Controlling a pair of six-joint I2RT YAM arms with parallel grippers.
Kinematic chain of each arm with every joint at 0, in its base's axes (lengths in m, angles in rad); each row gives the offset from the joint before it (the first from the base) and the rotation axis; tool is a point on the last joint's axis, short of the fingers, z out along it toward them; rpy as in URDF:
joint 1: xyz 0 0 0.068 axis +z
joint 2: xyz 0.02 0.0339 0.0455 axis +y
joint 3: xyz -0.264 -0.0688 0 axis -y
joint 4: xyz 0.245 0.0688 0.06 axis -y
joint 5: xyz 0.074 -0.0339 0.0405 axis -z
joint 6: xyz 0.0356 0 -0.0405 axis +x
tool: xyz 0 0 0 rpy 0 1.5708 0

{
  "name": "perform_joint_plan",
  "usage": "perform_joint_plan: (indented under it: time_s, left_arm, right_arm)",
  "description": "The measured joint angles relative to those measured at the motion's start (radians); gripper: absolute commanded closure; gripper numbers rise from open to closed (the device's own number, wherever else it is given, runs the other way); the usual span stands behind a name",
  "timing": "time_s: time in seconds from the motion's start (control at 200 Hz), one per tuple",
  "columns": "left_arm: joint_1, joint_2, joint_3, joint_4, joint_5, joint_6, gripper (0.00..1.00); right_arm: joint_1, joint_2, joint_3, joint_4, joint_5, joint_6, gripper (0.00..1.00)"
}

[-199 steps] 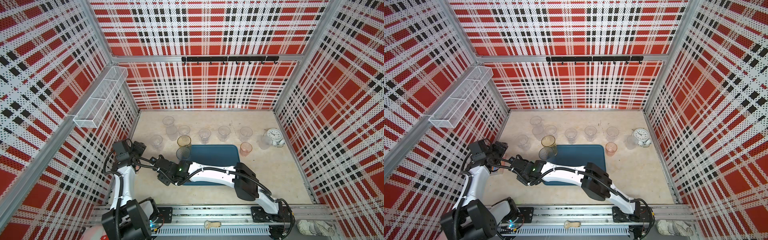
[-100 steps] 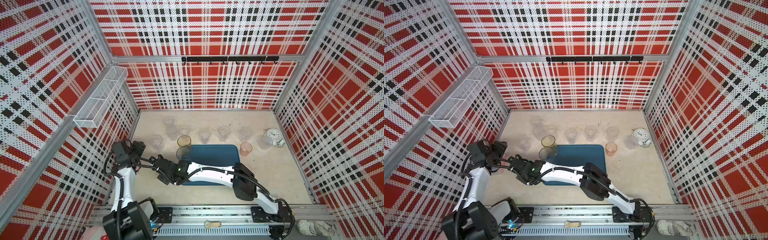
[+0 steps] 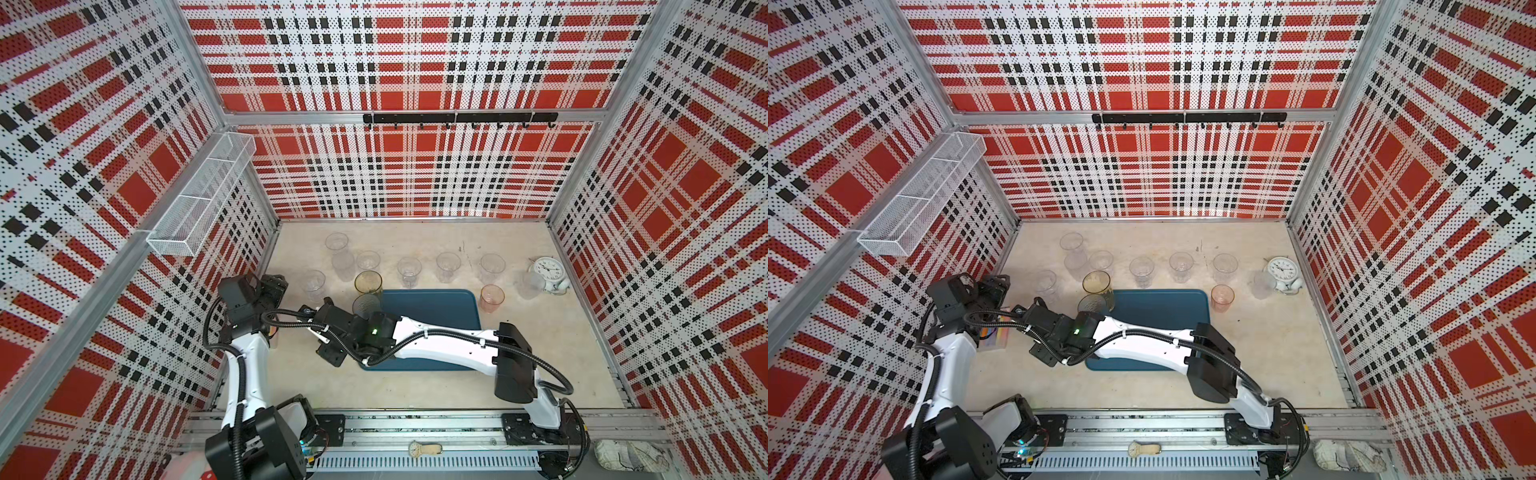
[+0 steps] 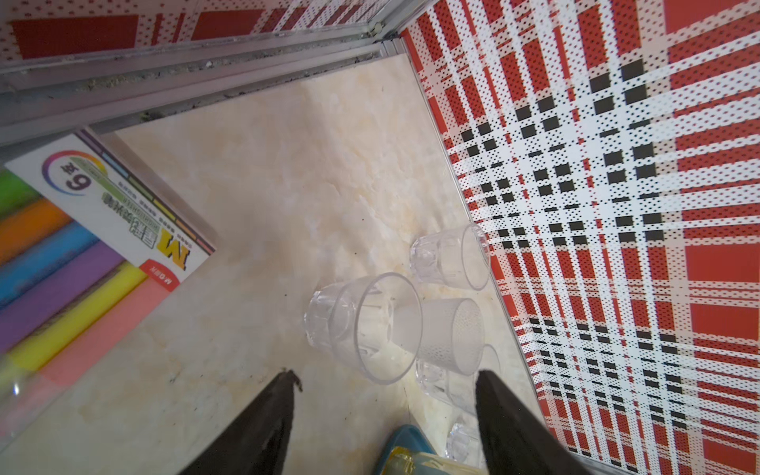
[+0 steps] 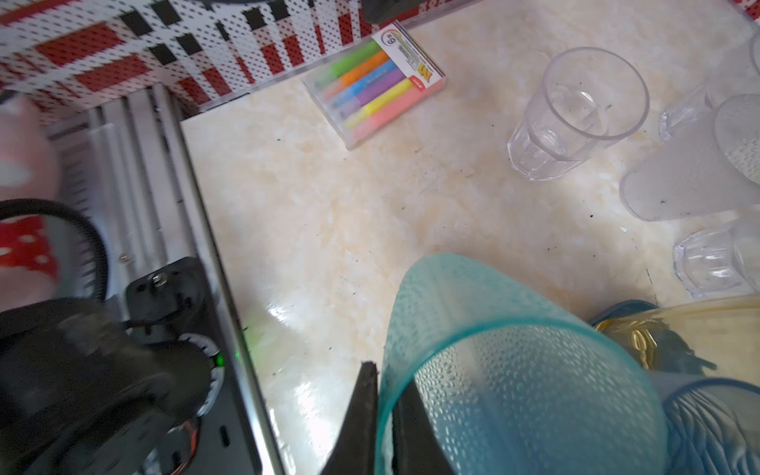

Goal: Place the glasses into the tray
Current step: Pick up the glass from the middle-left of the table, then place the glass on the tray.

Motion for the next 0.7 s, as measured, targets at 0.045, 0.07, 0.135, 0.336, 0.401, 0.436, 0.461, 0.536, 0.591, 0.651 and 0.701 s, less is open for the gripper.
perform_joint_plan:
  time_s: [0.045,0.07,0.135,0.336,0.401,0.436,0.461,0.536,0.591,0.651,0.701]
  left_arm:
    - [0.000,-0.004,0.006,-0.001,-0.003,0.008,0.27]
    - [0.000,-0.007,0.007,-0.002,-0.003,0.012,0.27]
    - [-0.005,-0.017,0.007,-0.005,-0.014,0.026,0.26]
    - [-0.071,-0.043,0.007,-0.006,-0.083,0.064,0.25]
    - [-0.092,-0.046,0.007,-0.005,-0.098,0.069,0.25]
    - [-0.101,-0.046,0.007,-0.005,-0.106,0.072,0.25]
    - [-0.106,-0.046,0.007,-0.005,-0.109,0.072,0.25]
    - [-0.113,-0.046,0.006,-0.005,-0.116,0.076,0.25]
    - [-0.113,-0.046,0.006,-0.005,-0.123,0.079,0.25]
    - [-0.113,-0.046,0.006,-0.005,-0.129,0.080,0.25]
    - [-0.114,-0.046,0.005,-0.005,-0.132,0.080,0.25]
  right_arm:
    - [0.000,-0.028,-0.019,-0.023,-0.018,-0.010,0.95]
    - [0.000,-0.039,-0.027,-0.039,-0.026,-0.016,0.95]
    - [0.000,-0.072,-0.068,-0.069,-0.039,-0.031,0.96]
    - [0.000,-0.133,-0.208,-0.149,-0.034,-0.080,0.96]
    - [0.000,-0.133,-0.235,-0.153,-0.023,-0.091,0.96]
    - [0.000,-0.133,-0.249,-0.152,-0.019,-0.096,0.96]
    - [0.000,-0.133,-0.258,-0.149,-0.016,-0.098,0.96]
    - [0.000,-0.133,-0.282,-0.136,-0.008,-0.103,0.97]
    - [0.000,-0.133,-0.299,-0.124,-0.003,-0.106,0.97]
    - [-0.002,-0.133,-0.320,-0.103,-0.001,-0.108,0.97]
    - [-0.004,-0.133,-0.336,-0.090,0.000,-0.111,0.96]
